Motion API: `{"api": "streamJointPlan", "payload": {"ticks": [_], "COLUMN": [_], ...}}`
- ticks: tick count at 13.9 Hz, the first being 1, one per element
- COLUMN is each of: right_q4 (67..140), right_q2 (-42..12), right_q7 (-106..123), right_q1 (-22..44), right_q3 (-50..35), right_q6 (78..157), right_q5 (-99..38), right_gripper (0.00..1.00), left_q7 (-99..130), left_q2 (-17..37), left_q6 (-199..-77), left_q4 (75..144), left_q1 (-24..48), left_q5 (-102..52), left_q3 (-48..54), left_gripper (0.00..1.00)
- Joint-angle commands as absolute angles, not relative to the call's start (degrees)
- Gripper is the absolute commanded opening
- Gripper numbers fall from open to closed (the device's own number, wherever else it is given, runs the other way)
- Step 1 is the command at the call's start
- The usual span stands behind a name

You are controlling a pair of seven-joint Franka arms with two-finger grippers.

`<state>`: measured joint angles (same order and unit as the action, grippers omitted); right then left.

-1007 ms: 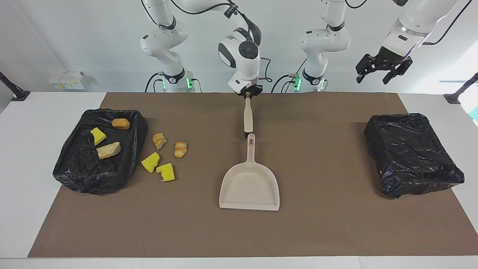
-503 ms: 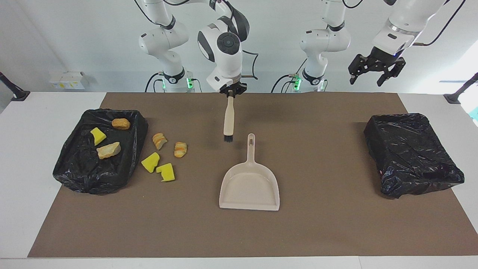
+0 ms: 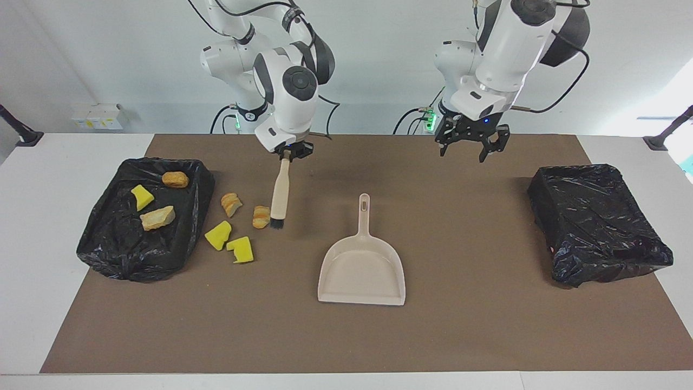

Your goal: Sweep and dump trash in bin

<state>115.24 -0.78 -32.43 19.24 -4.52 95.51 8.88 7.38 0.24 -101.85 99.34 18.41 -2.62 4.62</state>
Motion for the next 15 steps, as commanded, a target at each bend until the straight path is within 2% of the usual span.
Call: {"api": "streamJointPlan", "payload": {"ticks": [1, 5, 10, 12, 15], "right_q4": [115.83, 119.35, 123.92, 126.72, 129.29], "right_q2": [-0.88, 0.00, 0.96, 1.49, 1.23], "right_q7": [-30.33, -25.05, -21.10, -20.57, -20.91], "right_q1": [13.38, 8.71, 2.56, 1.67, 1.40], "right_q3": [-5.27, -5.19, -5.27, -5.27, -5.36], "right_q6": [94.48, 92.64, 95.79, 98.16, 102.92], "right_q5": [12.91, 15.82, 16.08, 15.65, 15.12], "right_gripper": [0.00, 0.00, 0.00, 0.00, 0.00], "left_q7": [10.70, 21.33, 27.42, 27.42, 27.42], "left_q2": [6.13, 16.16, 20.12, 22.40, 22.59], "left_q6": [-105.80, -115.28, -124.61, -125.77, -126.04], "left_q4": [97.48, 95.80, 96.59, 96.33, 96.68], "left_q1": [23.36, 29.96, 33.84, 34.01, 34.01], "left_q5": [-1.93, -1.84, -2.11, -2.02, -1.93], "left_q3": [3.69, 3.69, 3.69, 3.69, 3.69], "left_gripper": [1.00, 1.00, 1.00, 1.00, 1.00]}}
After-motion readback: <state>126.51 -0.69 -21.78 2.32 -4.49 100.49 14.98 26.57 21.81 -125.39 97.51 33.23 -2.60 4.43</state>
